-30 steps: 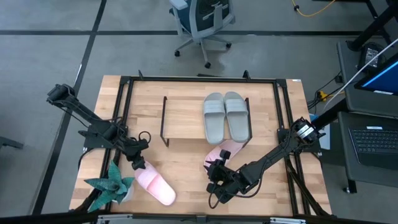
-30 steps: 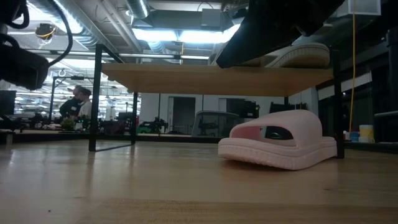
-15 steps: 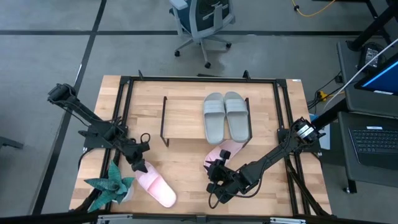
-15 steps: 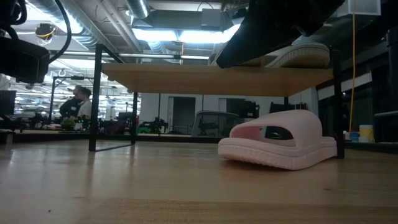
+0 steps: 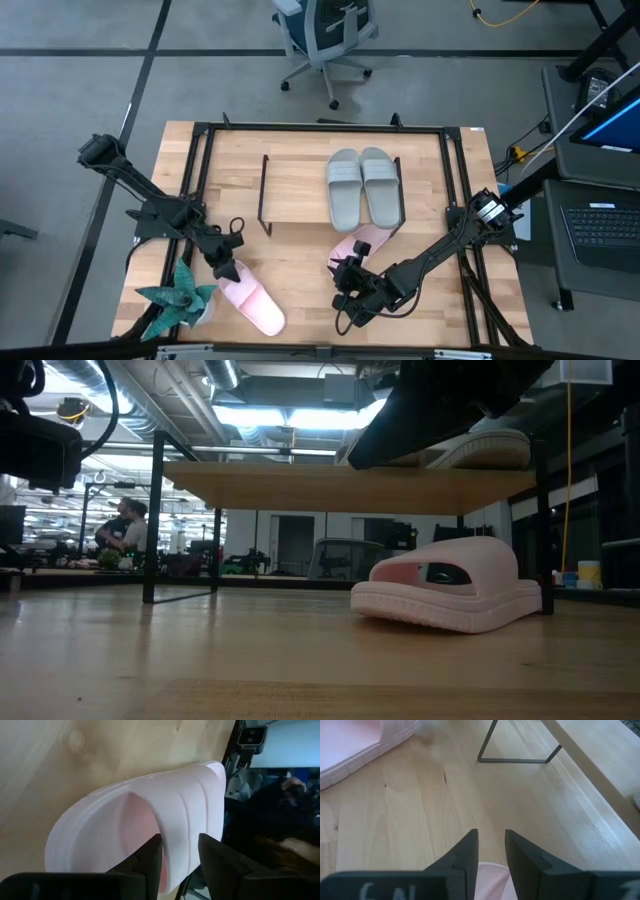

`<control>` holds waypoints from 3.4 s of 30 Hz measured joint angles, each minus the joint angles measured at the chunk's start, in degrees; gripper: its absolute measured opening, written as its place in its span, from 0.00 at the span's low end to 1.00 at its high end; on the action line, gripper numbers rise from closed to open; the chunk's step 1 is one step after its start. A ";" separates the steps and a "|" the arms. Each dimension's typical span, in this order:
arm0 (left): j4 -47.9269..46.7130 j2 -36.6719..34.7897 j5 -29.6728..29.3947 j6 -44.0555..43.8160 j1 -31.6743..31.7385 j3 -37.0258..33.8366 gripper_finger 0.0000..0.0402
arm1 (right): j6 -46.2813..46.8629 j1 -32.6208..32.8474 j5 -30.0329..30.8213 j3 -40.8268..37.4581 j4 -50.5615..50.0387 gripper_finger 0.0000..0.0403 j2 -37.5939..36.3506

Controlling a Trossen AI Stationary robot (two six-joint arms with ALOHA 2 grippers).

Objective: Pick and place slides into the shelf
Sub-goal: Put the left pink slide on the shelf

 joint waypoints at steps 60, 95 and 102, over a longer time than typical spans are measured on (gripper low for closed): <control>24.77 5.32 -7.34 18.78 0.09 5.97 0.00 | -0.13 0.00 0.01 0.00 0.47 0.24 0.00; 25.44 4.99 -25.40 36.29 4.22 6.51 0.00 | -2.96 0.14 -1.40 4.43 26.18 0.24 -0.07; 27.02 4.99 -25.33 40.47 4.22 6.51 0.00 | -3.45 -0.91 -1.44 -0.81 39.00 0.24 -0.04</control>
